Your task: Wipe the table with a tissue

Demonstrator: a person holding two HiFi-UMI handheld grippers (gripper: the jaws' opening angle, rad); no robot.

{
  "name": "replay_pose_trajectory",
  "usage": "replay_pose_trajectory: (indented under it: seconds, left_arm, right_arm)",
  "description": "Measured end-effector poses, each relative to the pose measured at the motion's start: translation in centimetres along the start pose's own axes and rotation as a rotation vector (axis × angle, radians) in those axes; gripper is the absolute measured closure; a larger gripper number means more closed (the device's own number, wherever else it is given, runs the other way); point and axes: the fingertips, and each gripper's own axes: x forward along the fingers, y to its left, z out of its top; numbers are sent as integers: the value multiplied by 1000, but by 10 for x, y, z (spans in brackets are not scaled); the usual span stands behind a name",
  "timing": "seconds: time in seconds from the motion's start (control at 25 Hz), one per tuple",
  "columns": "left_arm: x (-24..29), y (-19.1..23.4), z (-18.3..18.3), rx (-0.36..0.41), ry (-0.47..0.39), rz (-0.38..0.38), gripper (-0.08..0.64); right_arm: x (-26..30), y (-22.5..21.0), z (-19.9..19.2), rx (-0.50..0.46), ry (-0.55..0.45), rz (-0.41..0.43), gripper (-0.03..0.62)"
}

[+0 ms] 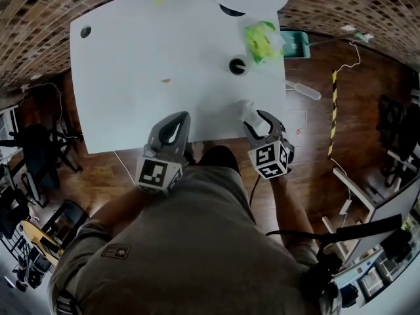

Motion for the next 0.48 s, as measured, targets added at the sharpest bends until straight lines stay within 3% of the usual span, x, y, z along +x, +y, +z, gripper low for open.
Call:
replay_pose_trajectory:
  seconds: [0.48]
  left_arm:
    - [17,-5,-14,-3,48,-19,558]
  right_arm:
    - [27,-2,-40,24,147,145,357]
